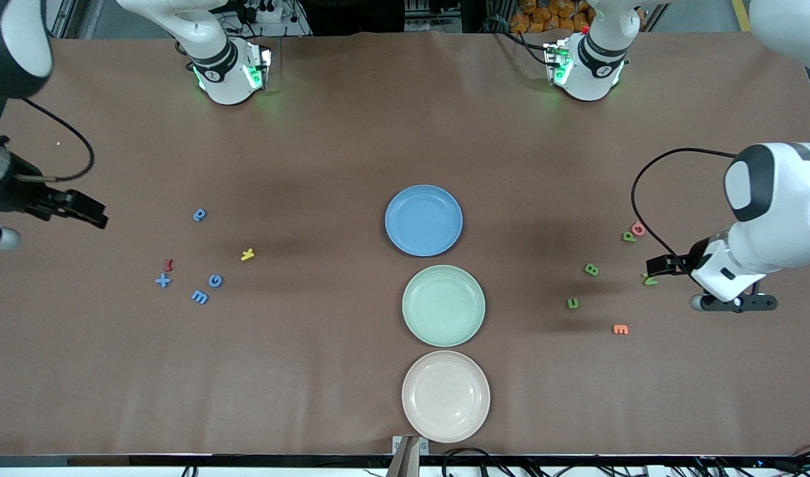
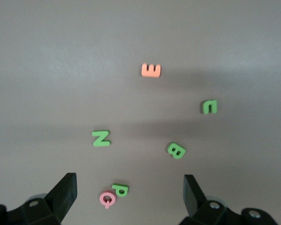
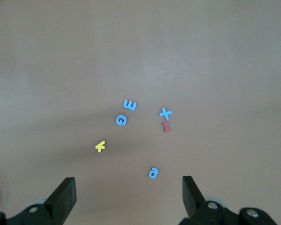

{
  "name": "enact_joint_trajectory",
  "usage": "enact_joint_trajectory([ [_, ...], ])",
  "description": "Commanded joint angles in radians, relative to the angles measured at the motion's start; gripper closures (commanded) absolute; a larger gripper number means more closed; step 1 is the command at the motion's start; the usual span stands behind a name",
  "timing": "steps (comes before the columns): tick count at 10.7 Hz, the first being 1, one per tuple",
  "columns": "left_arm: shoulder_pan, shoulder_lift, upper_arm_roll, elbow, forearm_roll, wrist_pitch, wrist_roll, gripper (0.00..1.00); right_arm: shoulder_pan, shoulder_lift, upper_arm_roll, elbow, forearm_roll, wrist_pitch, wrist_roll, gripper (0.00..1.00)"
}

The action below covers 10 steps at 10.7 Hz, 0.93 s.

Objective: Sort letters by color into matching plates
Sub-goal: 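Grasp the blue a with the right gripper while the left grasps green N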

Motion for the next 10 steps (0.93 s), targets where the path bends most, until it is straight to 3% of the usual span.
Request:
enact_joint_trajectory([
  [1,0.017,-0.024,0.009,-0.129,0.026,0.086,-0.024,0.0,0.007,0.033,0.003,-0.107,0.005,0.116,0.053,0.0],
  [3,0.049,-0.017,0.009,-0.196,0.053,0.17,-0.075,0.0,0.005,0.01,0.004,-0.26,0.008,0.268,0.123,0.0],
  [6,0.078,0.006,0.009,-0.261,0.055,0.288,-0.089,0.04,0.024,0.01,0.006,-0.383,0.01,0.349,0.369,0.0],
  [8,0.081,0.016,0.01,-0.31,0.061,0.365,-0.092,0.14,0.024,-0.01,0.007,-0.497,0.01,0.432,0.506,0.0],
  [10,0.116,0.052,0.01,-0.334,0.07,0.431,-0.092,0.14,0.03,-0.025,0.006,-0.612,0.01,0.528,0.649,0.0],
])
